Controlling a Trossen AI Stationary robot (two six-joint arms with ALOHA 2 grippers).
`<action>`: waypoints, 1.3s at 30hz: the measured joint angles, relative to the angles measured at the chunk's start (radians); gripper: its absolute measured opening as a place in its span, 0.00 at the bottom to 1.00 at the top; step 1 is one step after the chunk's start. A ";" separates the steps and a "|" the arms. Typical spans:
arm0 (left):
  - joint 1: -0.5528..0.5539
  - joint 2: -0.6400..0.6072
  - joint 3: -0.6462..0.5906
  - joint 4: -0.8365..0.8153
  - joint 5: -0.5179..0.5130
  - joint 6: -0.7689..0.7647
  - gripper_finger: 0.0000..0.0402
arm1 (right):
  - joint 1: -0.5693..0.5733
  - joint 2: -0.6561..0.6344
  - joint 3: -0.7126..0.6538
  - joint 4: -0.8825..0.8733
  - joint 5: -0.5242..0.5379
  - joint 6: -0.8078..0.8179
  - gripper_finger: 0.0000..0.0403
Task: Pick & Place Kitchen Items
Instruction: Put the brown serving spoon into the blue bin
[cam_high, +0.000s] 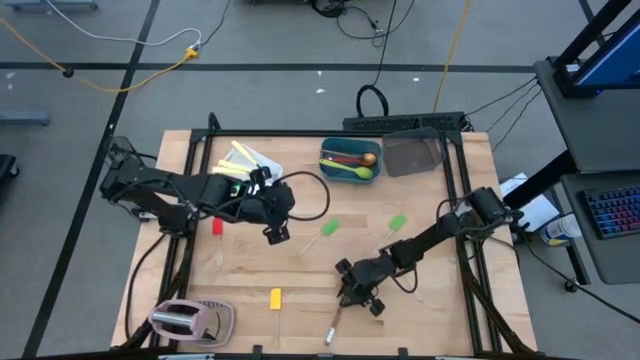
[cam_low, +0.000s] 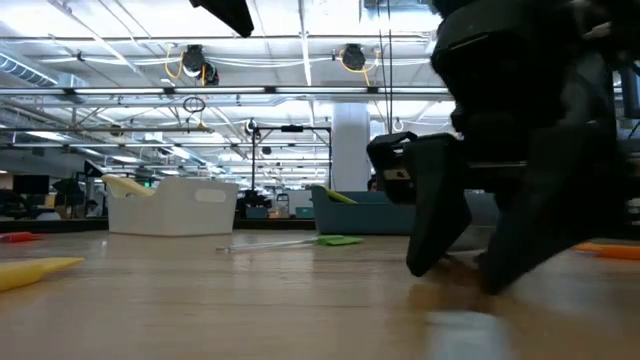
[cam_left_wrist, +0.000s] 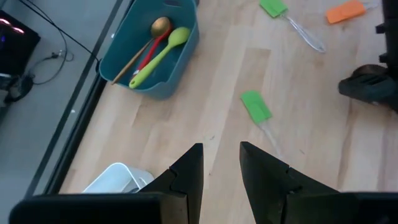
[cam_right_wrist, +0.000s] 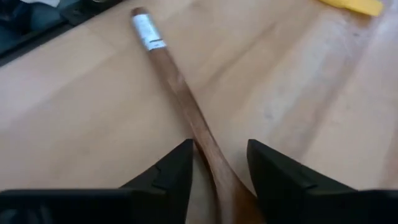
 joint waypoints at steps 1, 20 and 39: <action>0.000 0.000 0.000 -0.001 -0.011 0.000 0.27 | -0.012 0.000 0.000 -0.001 -0.021 0.000 0.33; 0.012 0.000 0.001 -0.002 -0.109 0.024 0.27 | -0.123 -0.095 -0.005 -0.126 -0.007 0.033 0.09; 0.123 -0.089 -0.012 0.087 -0.106 0.223 0.27 | -0.217 -0.570 -0.005 -0.537 0.415 -0.010 0.09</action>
